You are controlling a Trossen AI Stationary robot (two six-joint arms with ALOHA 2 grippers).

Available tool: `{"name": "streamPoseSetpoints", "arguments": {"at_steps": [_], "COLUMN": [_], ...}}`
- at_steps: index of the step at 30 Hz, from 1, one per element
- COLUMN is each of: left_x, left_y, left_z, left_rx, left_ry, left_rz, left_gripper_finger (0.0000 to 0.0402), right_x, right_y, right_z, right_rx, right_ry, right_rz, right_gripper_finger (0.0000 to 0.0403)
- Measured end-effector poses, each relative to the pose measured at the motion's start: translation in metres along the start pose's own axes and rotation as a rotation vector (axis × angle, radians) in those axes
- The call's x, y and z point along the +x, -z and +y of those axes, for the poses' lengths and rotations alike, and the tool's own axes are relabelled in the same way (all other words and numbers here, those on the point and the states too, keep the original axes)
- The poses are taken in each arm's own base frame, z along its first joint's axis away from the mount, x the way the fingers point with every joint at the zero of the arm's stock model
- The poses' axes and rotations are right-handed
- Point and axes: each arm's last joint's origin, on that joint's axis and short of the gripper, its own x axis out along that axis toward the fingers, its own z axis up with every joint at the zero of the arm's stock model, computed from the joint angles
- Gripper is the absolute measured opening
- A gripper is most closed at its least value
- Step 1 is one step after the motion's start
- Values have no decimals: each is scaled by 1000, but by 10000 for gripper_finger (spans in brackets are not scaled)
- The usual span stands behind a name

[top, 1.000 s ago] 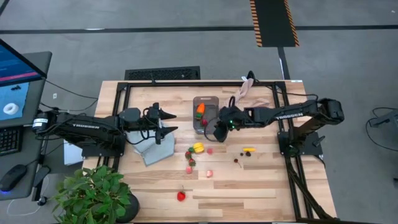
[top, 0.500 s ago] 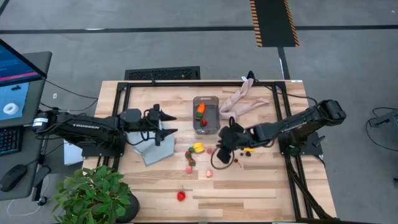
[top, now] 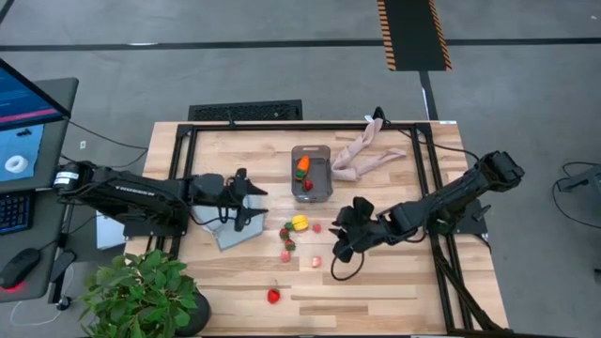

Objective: Pick and placing Produce into tupperware
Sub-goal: Put the red strawberry into the black bin

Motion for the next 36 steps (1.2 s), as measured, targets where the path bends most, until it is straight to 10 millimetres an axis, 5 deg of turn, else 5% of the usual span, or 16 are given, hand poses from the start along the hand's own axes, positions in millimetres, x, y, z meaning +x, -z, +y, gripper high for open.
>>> {"name": "streamPoseSetpoints", "arguments": {"at_steps": [12, 36], "left_x": [24, 21], "left_y": [21, 28], "left_z": [-13, -46], "left_rx": [-146, -868], "left_ry": [262, 325], "left_rz": [200, 423], "left_gripper_finger": [251, 251], "right_x": [-3, -2], "right_y": [3, 3], "right_z": [3, -1], "right_rx": [-3, -66], "right_ry": [24, 52], "right_rz": [-25, -12], "right_gripper_finger": [123, 123]}}
